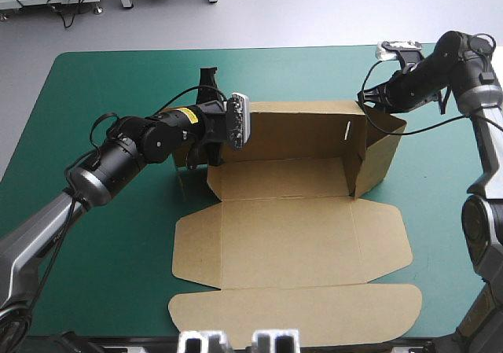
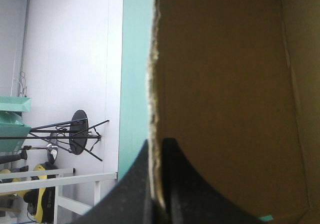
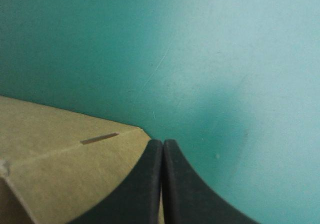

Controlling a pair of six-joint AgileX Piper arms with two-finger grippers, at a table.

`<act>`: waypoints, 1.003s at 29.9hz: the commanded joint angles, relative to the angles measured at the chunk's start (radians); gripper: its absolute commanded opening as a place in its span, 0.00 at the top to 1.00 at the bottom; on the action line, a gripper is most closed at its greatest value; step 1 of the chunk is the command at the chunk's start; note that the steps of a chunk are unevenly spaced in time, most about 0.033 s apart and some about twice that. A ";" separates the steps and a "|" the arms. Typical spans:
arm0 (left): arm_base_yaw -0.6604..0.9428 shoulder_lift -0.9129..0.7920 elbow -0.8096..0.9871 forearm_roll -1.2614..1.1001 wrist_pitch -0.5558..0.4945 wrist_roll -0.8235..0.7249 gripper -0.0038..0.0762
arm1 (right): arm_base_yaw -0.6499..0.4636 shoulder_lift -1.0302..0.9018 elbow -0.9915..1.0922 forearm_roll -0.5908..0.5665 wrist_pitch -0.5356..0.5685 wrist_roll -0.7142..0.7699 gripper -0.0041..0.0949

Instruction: Fold the box

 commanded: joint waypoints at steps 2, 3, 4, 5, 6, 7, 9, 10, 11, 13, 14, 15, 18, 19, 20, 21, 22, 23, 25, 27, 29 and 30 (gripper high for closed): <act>-0.003 -0.035 -0.029 -0.018 -0.076 -0.008 0.96 | 0.002 -0.124 0.028 0.042 0.010 -0.031 0.98; -0.003 -0.032 -0.029 -0.018 -0.076 -0.008 0.96 | 0.002 -0.135 0.037 0.049 0.010 -0.042 0.98; -0.003 -0.031 -0.029 -0.018 -0.073 -0.008 0.96 | 0.002 -0.144 0.046 0.053 0.010 -0.058 0.98; -0.003 -0.028 -0.028 -0.018 -0.068 -0.008 0.96 | 0.002 -0.155 0.055 0.053 0.010 -0.063 0.98; -0.003 -0.023 -0.028 -0.018 -0.066 -0.010 0.96 | 0.002 -0.160 0.063 0.051 0.010 -0.063 0.98; -0.003 -0.021 -0.028 -0.018 -0.066 -0.020 0.96 | 0.002 -0.160 0.065 0.051 0.010 -0.063 0.98; -0.003 -0.016 -0.026 -0.018 -0.066 -0.055 0.96 | 0.002 -0.160 0.074 0.053 0.010 -0.063 0.98; -0.003 -0.012 -0.026 -0.018 -0.066 -0.070 0.96 | 0.002 -0.160 0.079 0.056 0.010 -0.067 0.98; -0.003 -0.009 -0.026 -0.012 -0.068 -0.096 0.96 | 0.002 -0.158 0.083 0.060 0.010 -0.070 0.98; -0.003 0.001 -0.026 -0.008 -0.066 -0.106 0.96 | 0.002 -0.158 0.095 0.060 0.010 -0.071 0.98; -0.003 0.003 -0.024 -0.008 -0.064 -0.106 0.96 | 0.002 -0.158 0.106 0.059 0.010 -0.071 0.98; -0.003 0.008 -0.024 -0.008 -0.064 -0.106 0.96 | 0.002 -0.158 0.112 0.059 0.010 -0.071 0.98; -0.003 0.011 -0.024 -0.008 -0.052 -0.104 0.96 | 0.002 -0.158 0.148 0.082 0.010 -0.071 0.98; -0.003 0.011 -0.024 -0.006 -0.048 -0.102 0.96 | 0.002 -0.158 0.163 0.096 0.010 -0.071 0.98; -0.003 0.011 -0.024 -0.006 -0.036 -0.094 0.96 | 0.002 -0.158 0.179 0.108 0.010 -0.079 0.98; -0.003 0.011 -0.024 -0.006 -0.030 -0.088 0.96 | 0.002 -0.158 0.189 0.114 0.010 -0.097 0.98; -0.003 0.011 -0.024 -0.006 -0.009 -0.070 0.96 | 0.002 -0.161 0.200 0.117 0.010 -0.104 0.98; -0.003 0.011 -0.024 -0.006 0.011 -0.061 0.96 | 0.002 -0.165 0.208 0.117 0.010 -0.113 0.98; -0.003 0.011 -0.024 -0.006 0.050 -0.041 0.96 | 0.002 -0.179 0.222 0.129 0.010 -0.145 0.98; -0.003 0.011 -0.024 -0.006 0.069 -0.039 0.96 | 0.002 -0.204 0.242 0.141 -0.021 -0.163 0.98; -0.003 0.011 -0.024 -0.016 0.062 -0.048 0.96 | 0.002 -0.233 0.266 0.151 -0.073 -0.180 0.98; -0.003 0.011 -0.024 -0.023 0.056 -0.056 0.96 | 0.002 -0.246 0.280 0.159 -0.096 -0.189 0.98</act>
